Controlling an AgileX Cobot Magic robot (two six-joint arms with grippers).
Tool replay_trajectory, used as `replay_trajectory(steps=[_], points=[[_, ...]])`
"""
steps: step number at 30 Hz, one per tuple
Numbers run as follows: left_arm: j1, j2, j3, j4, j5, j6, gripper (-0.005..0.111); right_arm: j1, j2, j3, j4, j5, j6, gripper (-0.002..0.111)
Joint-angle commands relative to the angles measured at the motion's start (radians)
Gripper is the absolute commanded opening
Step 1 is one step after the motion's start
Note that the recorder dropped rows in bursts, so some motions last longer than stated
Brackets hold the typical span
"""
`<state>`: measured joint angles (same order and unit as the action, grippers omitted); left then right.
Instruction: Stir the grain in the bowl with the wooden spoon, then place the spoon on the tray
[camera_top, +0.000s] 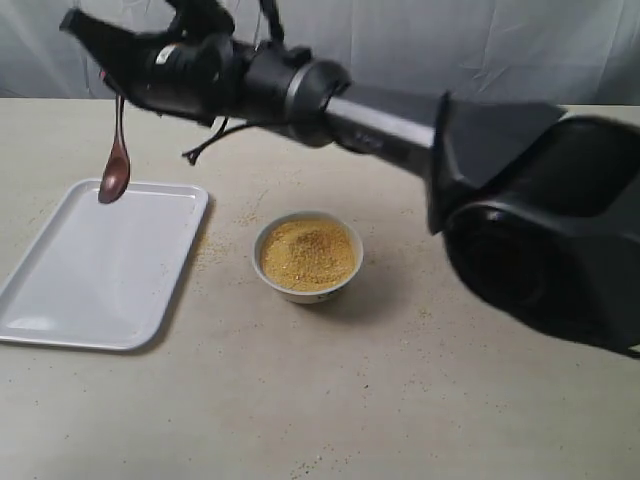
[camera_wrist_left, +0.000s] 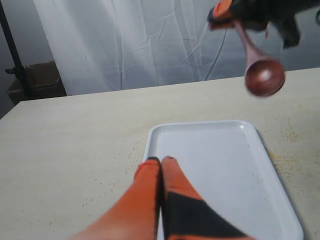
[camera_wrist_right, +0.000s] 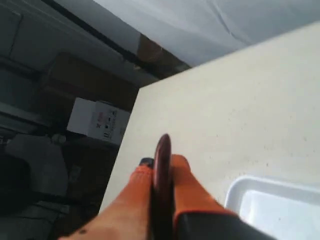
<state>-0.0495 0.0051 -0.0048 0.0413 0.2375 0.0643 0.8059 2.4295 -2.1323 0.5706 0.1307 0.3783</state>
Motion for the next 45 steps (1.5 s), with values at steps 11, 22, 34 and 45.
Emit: replay_trajectory(steps=[11,22,34,45], points=[[-0.006,-0.005,0.005,0.001,0.001,-0.001,0.000,0.043,0.304,-0.216,-0.065,0.013,-0.012,0.039],[-0.006,-0.005,0.005,0.001,0.001,-0.001,0.000,-0.025,0.249,-0.216,-0.462,0.259,-0.008,0.053],[-0.006,-0.005,0.005,0.001,0.001,-0.001,0.000,-0.167,0.047,-0.216,-0.558,0.864,-0.132,0.014],[-0.006,-0.005,0.005,0.001,0.001,-0.001,0.000,-0.398,-0.151,-0.040,-0.358,1.090,-0.316,0.000]])
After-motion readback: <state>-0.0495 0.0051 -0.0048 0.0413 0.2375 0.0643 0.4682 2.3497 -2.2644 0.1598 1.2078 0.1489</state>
